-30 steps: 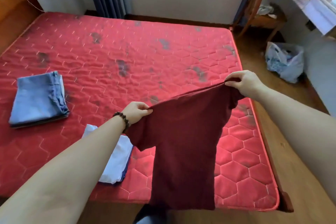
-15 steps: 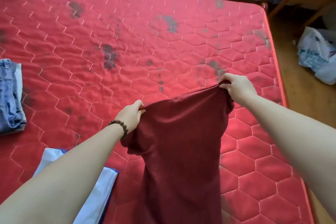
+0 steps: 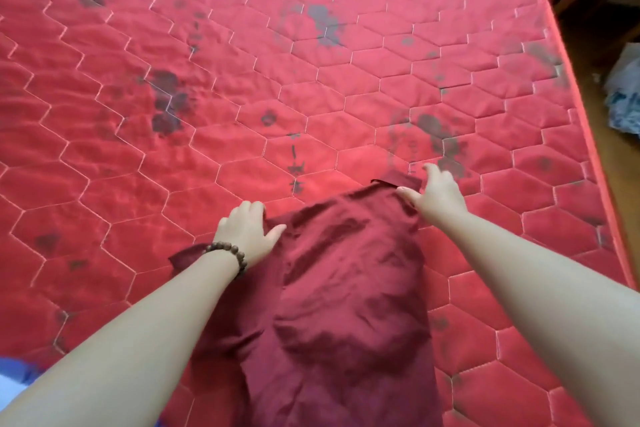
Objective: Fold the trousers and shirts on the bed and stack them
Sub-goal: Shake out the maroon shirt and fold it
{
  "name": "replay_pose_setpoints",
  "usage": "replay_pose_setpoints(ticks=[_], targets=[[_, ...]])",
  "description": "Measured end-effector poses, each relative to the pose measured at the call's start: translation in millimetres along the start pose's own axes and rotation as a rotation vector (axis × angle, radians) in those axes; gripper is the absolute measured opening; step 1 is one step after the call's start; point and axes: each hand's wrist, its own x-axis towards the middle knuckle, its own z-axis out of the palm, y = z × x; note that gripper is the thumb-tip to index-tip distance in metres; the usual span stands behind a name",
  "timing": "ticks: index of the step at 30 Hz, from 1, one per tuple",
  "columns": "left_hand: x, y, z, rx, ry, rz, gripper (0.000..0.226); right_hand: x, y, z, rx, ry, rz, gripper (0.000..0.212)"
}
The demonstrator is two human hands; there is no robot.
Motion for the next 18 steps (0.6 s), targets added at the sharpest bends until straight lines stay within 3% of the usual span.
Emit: replay_pose_setpoints(ticks=[3, 6, 12, 18], targets=[[17.1, 26.0, 10.4, -0.020, 0.050, 0.074, 0.047, 12.0, 4.9, 17.6, 0.136, -0.031, 0.153, 0.073], [28.1, 42.9, 20.5, 0.051, 0.030, 0.099, 0.042, 19.1, 3.6, 30.4, 0.159, -0.079, 0.207, 0.051], [23.3, 36.4, 24.6, -0.006, 0.085, 0.119, 0.038, 10.4, 2.3, 40.9, 0.378, 0.115, 0.054, 0.015], [52.7, 47.3, -12.7, -0.132, 0.211, 0.106, 0.044, 37.7, -18.8, 9.1, 0.436, 0.239, -0.068, 0.009]])
